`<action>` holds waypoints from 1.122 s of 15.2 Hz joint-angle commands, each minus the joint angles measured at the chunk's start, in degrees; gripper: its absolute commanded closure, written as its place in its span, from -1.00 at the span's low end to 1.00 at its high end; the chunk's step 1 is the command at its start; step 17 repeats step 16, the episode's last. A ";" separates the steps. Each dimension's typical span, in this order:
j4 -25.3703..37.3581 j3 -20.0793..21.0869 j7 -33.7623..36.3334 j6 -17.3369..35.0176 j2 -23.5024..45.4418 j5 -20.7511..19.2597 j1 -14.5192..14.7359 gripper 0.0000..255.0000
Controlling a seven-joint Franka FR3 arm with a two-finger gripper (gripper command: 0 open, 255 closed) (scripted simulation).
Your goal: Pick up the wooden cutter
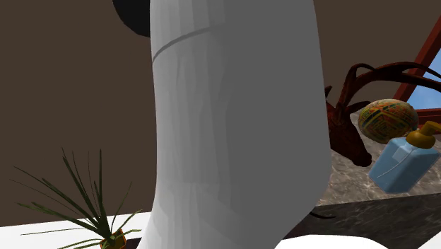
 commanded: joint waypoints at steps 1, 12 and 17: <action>-0.22 0.00 0.04 -0.67 -0.92 0.00 0.04 1.00; -0.49 0.02 0.01 -6.67 -7.18 0.02 0.03 1.00; -0.37 0.02 0.00 -7.91 -8.31 0.02 0.03 1.00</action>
